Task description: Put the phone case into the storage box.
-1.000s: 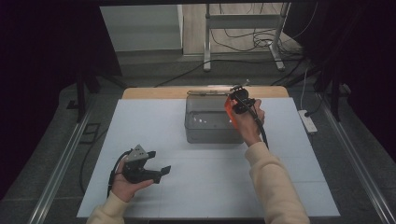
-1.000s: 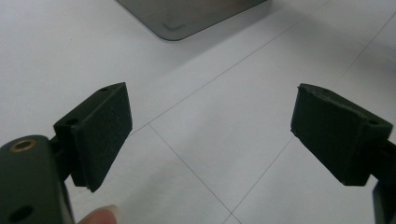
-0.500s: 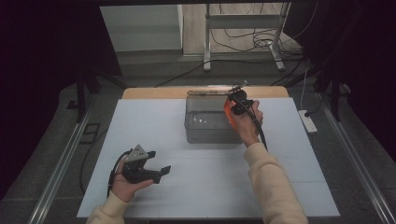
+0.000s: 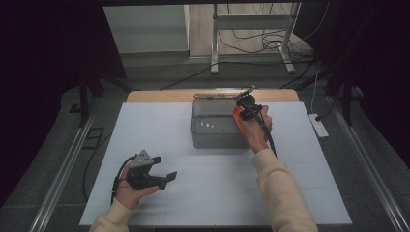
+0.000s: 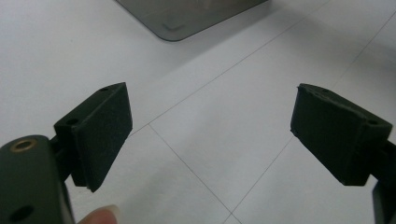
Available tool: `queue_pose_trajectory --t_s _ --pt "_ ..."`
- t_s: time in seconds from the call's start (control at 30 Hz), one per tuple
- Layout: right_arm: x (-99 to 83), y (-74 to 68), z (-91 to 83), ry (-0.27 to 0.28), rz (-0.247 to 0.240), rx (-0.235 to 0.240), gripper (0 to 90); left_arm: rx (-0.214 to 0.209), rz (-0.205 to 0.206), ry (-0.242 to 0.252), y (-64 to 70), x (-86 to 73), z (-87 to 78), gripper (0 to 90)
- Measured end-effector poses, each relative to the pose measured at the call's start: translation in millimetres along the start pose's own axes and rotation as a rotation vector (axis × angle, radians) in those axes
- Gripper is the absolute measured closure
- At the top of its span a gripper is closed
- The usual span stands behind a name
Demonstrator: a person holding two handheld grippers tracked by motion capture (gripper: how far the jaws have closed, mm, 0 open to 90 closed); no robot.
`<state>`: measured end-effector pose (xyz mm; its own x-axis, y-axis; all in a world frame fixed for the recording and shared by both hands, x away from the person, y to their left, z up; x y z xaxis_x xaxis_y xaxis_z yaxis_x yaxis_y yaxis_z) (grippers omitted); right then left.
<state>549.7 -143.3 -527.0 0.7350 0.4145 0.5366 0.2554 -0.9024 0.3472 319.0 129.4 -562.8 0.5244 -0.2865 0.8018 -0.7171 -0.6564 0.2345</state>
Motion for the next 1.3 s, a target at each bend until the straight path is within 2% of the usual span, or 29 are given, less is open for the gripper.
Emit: queue_pose_trajectory --t_s 0.57,1.3 --pt "-3.4 2.4 4.4 -0.003 -0.021 -0.020 80.2 0.002 0.004 -0.004 -0.1 -0.5 0.2 12.9" --pt "-5.0 2.4 7.1 -0.014 -0.024 -0.014 79.8 0.002 0.006 -0.005 0.2 -0.7 0.4 12.8"
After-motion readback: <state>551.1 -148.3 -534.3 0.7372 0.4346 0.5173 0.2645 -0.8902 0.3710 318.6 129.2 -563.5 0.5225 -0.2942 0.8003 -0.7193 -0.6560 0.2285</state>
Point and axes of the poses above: each handheld gripper's, and its own axes: z roughly forward along the jaws, x roughly out of its top, y roughly to its right, the point moved 10 cm from there along z, roughly forward along the jaws, and after that the axes turned 7 degrees about -x, right-handed, at the moved point
